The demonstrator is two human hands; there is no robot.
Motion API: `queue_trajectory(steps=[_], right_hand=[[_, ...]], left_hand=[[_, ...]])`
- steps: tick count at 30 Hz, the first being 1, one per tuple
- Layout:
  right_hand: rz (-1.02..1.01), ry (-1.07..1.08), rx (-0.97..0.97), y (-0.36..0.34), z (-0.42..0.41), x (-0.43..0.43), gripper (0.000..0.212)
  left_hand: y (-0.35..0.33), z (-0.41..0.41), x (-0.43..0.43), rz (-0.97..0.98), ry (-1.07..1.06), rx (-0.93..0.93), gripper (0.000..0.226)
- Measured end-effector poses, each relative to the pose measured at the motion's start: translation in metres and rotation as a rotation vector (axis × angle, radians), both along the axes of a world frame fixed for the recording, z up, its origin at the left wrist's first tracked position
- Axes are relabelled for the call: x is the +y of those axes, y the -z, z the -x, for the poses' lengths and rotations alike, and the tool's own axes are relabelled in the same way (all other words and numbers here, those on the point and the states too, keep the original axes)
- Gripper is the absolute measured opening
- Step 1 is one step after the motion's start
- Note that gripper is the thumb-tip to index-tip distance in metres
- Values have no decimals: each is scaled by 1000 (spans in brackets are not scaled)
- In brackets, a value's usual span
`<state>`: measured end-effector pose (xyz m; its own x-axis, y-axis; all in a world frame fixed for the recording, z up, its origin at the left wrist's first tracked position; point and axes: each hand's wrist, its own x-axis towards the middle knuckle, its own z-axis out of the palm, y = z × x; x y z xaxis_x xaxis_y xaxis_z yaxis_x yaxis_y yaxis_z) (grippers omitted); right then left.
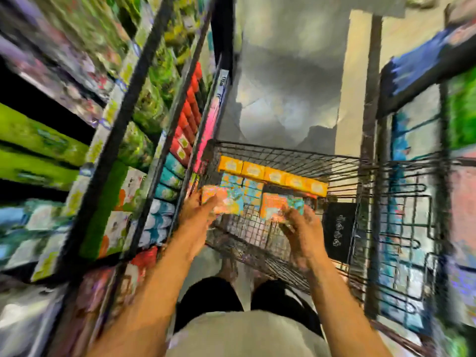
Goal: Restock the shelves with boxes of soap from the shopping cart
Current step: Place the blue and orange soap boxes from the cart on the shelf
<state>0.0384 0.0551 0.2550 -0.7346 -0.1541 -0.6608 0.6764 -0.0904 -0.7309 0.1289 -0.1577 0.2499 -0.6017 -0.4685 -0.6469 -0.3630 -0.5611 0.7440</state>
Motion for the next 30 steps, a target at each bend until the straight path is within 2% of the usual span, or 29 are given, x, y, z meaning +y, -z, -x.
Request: queue_trajectory(steps=[5, 8, 13, 17, 22, 30], right_hand=[[135, -114, 7, -44, -28, 5, 12], [181, -229, 18, -57, -30, 6, 12], [210, -422, 47, -73, -44, -4, 22], [252, -615, 41, -82, -79, -18, 19], [341, -911, 8, -96, -157, -34, 26], [402, -1298, 25, -115, -339, -8, 10]], left_hand=[[-38, -42, 30, -40, -175, 41, 31], [-51, -74, 45, -43, -347, 76, 15], [-76, -149, 74, -37, -640, 129, 25], [-92, -224, 106, 39, -820, 128, 25], [-106, -321, 161, 138, -1079, 134, 27], [-122, -490, 290, 266, -1490, 152, 24]])
